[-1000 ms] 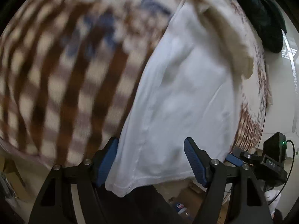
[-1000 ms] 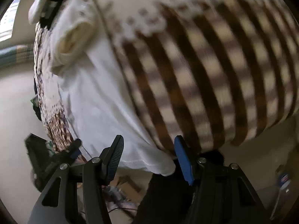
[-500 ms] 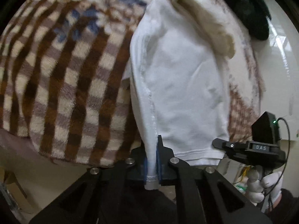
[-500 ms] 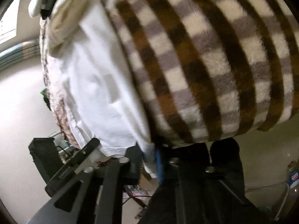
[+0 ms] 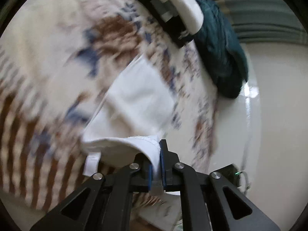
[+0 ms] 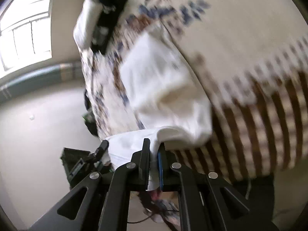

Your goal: Fold small clothes

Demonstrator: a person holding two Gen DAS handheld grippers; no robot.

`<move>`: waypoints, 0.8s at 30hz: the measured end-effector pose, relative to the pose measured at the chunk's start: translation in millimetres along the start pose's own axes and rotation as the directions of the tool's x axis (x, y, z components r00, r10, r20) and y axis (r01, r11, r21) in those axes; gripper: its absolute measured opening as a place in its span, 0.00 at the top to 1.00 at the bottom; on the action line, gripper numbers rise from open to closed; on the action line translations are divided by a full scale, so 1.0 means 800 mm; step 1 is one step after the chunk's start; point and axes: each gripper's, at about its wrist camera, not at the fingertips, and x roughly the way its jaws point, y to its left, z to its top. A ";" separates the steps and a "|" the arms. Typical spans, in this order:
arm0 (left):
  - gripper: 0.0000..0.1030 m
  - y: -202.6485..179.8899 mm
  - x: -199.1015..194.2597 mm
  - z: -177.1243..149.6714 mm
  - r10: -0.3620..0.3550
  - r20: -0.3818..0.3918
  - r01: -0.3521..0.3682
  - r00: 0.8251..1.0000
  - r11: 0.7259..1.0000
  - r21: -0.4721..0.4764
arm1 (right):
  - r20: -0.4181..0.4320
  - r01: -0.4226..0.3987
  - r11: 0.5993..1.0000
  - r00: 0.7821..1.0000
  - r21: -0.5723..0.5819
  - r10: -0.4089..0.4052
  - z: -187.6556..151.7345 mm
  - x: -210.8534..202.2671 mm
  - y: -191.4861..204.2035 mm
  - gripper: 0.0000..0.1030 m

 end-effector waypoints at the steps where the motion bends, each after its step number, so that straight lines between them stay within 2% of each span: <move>1: 0.95 -0.005 0.010 0.025 0.006 0.013 -0.006 1.000 1.000 0.003 | 0.017 -0.006 1.000 1.000 0.006 0.006 0.018 0.003 0.008 0.93; 3: 0.93 -0.008 0.033 0.066 -0.026 0.011 0.026 1.000 1.000 -0.009 | 0.052 -0.045 0.998 0.998 0.036 0.043 0.065 0.015 0.017 0.93; 5: 0.86 0.005 0.060 0.108 -0.045 -0.008 0.044 0.999 0.996 -0.078 | 0.092 -0.047 0.998 0.995 0.046 0.043 0.114 0.025 0.028 0.93; 7: 0.48 0.023 0.088 0.141 -0.098 -0.024 0.093 0.995 0.982 -0.165 | 0.094 -0.081 0.995 0.993 0.063 0.074 0.159 0.051 0.034 0.92; 8: 0.42 0.029 0.095 0.150 -0.124 -0.024 0.117 0.992 0.973 -0.200 | 0.090 -0.075 0.995 0.994 0.066 0.069 0.169 0.055 0.034 0.91; 9: 0.41 0.034 0.097 0.158 -0.157 -0.015 0.150 0.987 0.963 -0.224 | 0.096 -0.081 0.994 0.993 0.066 0.075 0.182 0.059 0.040 0.84; 10: 0.40 0.035 0.097 0.165 -0.157 -0.013 0.150 0.988 0.963 -0.226 | 0.106 -0.084 0.995 0.991 0.059 0.077 0.192 0.059 0.046 0.68; 12: 0.40 0.028 0.091 0.172 -0.148 -0.021 0.141 0.989 0.972 -0.190 | 0.146 -0.075 0.996 0.987 0.038 0.069 0.200 0.050 0.058 0.51; 13: 0.38 0.025 0.087 0.172 -0.138 -0.024 0.132 0.990 0.977 -0.168 | 0.169 -0.050 0.999 0.985 0.016 0.047 0.200 0.043 0.064 0.47; 17: 0.38 0.015 0.074 0.173 -0.094 -0.030 0.091 0.995 0.993 -0.079 | 0.201 0.114 0.990 0.975 -0.084 -0.095 0.192 0.025 0.077 0.47; 19: 0.38 0.013 0.072 0.176 -0.049 -0.030 0.048 0.998 0.998 -0.034 | 0.201 0.218 0.968 0.961 -0.128 -0.190 0.186 0.027 0.078 0.47; 21: 0.38 0.011 0.074 0.180 0.021 -0.037 -0.020 0.999 0.999 0.028 | 0.197 0.255 0.957 0.954 -0.142 -0.225 0.183 0.031 0.072 0.47; 24: 0.38 0.013 0.090 0.187 0.133 -0.062 -0.125 0.989 0.985 0.118 | 0.190 0.312 0.941 0.940 -0.133 -0.285 0.192 0.048 0.059 0.47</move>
